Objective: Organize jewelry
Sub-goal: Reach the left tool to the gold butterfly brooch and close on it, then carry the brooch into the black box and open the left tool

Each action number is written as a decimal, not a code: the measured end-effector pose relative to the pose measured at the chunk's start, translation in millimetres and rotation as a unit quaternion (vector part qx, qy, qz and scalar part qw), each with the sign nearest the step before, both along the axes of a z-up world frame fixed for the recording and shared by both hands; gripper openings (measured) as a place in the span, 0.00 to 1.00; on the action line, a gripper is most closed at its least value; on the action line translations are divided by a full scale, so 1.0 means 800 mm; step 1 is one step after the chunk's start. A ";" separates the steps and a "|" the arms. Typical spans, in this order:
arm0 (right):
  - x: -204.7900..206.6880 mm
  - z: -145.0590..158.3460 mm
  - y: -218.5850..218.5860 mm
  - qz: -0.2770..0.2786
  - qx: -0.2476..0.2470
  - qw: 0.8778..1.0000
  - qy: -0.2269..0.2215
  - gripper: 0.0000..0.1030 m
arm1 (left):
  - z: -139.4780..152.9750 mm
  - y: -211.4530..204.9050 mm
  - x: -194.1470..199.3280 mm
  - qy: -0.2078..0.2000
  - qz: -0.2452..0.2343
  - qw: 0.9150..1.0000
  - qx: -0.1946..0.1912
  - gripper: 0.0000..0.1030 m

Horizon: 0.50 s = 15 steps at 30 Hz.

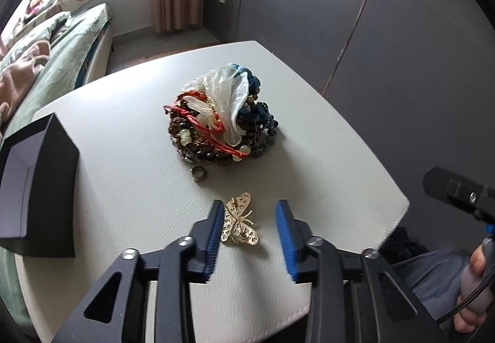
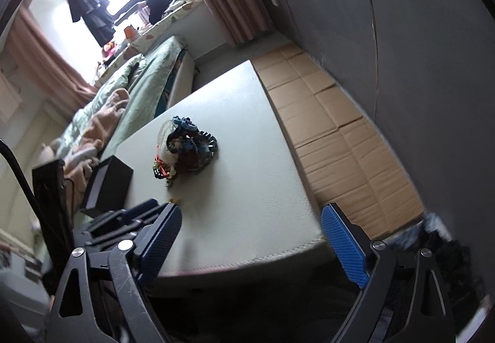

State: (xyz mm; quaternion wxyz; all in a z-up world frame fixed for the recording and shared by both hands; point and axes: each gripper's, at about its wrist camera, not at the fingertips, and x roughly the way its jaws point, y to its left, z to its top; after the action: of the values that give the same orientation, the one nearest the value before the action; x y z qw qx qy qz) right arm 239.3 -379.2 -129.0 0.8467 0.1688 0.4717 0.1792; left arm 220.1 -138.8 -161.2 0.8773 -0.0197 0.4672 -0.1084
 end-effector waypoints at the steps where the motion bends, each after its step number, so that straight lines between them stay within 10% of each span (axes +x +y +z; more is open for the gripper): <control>1: 0.002 -0.002 0.000 0.000 0.004 1.000 0.001 0.89 | -0.004 -0.003 0.001 0.004 0.000 1.000 0.007 0.26; 4: 0.012 -0.007 0.006 0.003 0.012 1.000 0.002 0.89 | -0.009 -0.007 0.003 -0.001 0.004 1.000 0.023 0.12; 15: 0.032 0.001 0.060 0.060 0.036 0.997 -0.020 0.62 | 0.014 0.032 -0.005 -0.024 0.033 0.999 -0.021 0.11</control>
State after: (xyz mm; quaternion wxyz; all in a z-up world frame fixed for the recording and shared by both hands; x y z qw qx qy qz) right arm 265.0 -331.0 -128.5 0.8372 0.1670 0.4569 0.2499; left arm 215.8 -112.8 -150.2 0.8907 -0.0509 0.4426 -0.0899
